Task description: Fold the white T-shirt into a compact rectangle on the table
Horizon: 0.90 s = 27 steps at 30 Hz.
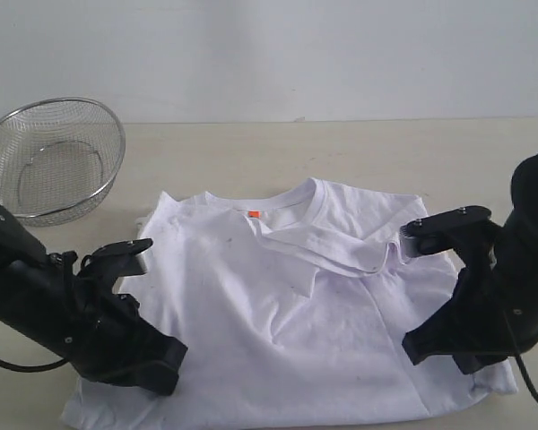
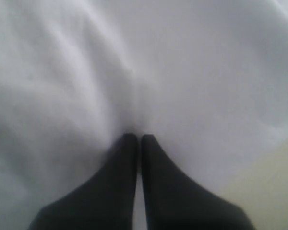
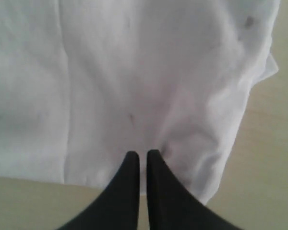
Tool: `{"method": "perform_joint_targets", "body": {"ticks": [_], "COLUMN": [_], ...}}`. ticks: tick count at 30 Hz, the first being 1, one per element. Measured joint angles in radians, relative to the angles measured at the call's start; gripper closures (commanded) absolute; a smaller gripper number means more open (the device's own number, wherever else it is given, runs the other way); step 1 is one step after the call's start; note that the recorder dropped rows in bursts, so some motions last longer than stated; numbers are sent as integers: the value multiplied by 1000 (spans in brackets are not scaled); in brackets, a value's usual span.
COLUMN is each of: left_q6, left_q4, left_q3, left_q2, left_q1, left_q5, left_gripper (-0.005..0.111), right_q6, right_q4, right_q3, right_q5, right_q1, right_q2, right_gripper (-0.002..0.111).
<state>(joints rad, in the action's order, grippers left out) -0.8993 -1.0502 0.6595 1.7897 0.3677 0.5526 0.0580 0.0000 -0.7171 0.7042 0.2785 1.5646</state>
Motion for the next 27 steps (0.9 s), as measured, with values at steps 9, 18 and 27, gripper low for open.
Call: {"method": "perform_joint_targets", "body": {"ticks": [9,18,27], "left_q6": [68,72,72], "left_q4": [40,40,40], "left_q3": [18,18,18], "left_q2": [33,36,36], "left_q1": [0,0,0], "left_q5": [23,27,27], "left_gripper": [102,102,102], "right_q6": [79,276,181], "right_q4": [-161,-386,-299], "right_q3": [-4,-9,-18], "right_q5": [32,2,-129], "right_q1": [-19,-193,-133], "right_q2": [147,149,-45], "right_gripper": [108,108,108]}}
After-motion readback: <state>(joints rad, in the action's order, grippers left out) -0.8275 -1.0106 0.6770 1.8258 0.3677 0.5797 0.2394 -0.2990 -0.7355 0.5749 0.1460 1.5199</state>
